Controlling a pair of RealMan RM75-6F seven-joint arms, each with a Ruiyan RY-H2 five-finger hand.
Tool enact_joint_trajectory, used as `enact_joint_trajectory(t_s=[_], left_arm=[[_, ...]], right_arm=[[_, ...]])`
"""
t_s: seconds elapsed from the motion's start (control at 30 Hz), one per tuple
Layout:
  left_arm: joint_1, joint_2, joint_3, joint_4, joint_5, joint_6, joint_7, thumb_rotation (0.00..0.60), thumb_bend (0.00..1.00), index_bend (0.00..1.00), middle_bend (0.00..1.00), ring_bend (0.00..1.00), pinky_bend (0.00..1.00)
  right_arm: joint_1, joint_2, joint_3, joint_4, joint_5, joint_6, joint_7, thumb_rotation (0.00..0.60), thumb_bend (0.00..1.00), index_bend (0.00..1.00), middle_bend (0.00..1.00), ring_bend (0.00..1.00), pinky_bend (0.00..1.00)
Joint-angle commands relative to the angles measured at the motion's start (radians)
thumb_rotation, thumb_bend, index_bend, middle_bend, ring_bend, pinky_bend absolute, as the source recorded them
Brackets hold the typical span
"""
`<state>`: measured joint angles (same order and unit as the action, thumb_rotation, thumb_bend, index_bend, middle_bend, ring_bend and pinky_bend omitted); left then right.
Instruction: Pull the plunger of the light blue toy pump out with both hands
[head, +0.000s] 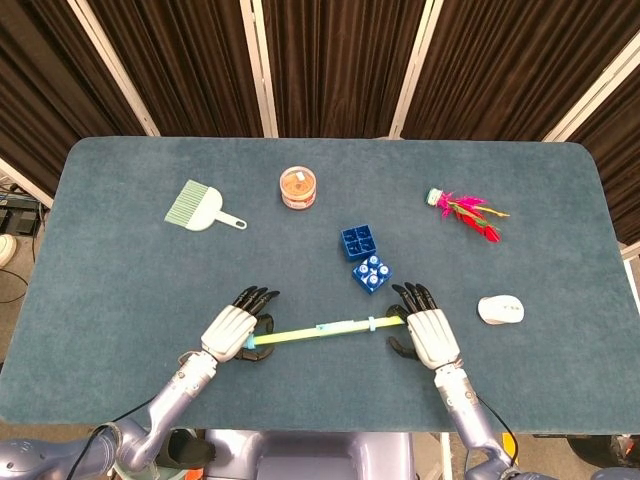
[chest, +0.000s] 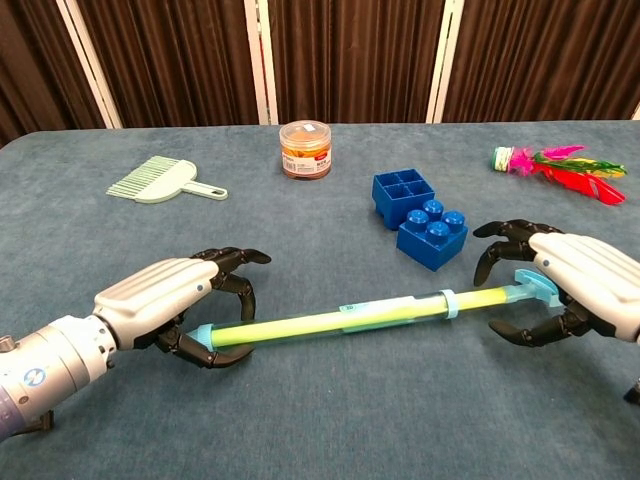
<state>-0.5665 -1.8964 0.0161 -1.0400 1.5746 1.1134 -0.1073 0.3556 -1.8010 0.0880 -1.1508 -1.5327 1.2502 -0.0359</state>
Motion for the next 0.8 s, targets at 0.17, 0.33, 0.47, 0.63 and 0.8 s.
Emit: enact_joint_trajectory(t_s=[0.17,0.33,0.47,0.63,0.8], left_arm=[[-0.003,-0.003,0.001,-0.001,-0.004,-0.012,0.001,0.600,0.54,0.60,0.05,0.00,0.00],[-0.007,-0.011,0.000,0.000,-0.007,-0.019,-0.001,0.600,0.54,0.60,0.05,0.00,0.00],[-0.009,-0.016,-0.002,0.002,-0.008,-0.022,-0.004,0.600,0.54,0.60,0.05,0.00,0.00],[-0.013,-0.022,-0.002,0.009,-0.011,-0.034,-0.013,0.600,0.54,0.60,0.06,0.00,0.00],[-0.019,-0.025,-0.004,0.015,-0.012,-0.039,-0.017,0.600,0.54,0.60,0.06,0.00,0.00]], right_arm=[[0.020,-0.026,-0.003,0.064,-0.005,-0.007,0.068,0.600,0.33,0.42,0.14,0.07,0.09],[0.030,-0.038,-0.002,0.105,-0.004,-0.009,0.105,0.600,0.33,0.43,0.14,0.07,0.09],[0.032,-0.043,-0.003,0.128,0.000,-0.013,0.124,0.600,0.34,0.45,0.14,0.08,0.09],[0.031,-0.052,-0.008,0.167,0.005,-0.014,0.163,0.600,0.37,0.49,0.15,0.08,0.09],[0.031,-0.065,-0.015,0.201,0.008,-0.018,0.186,0.600,0.41,0.54,0.15,0.08,0.09]])
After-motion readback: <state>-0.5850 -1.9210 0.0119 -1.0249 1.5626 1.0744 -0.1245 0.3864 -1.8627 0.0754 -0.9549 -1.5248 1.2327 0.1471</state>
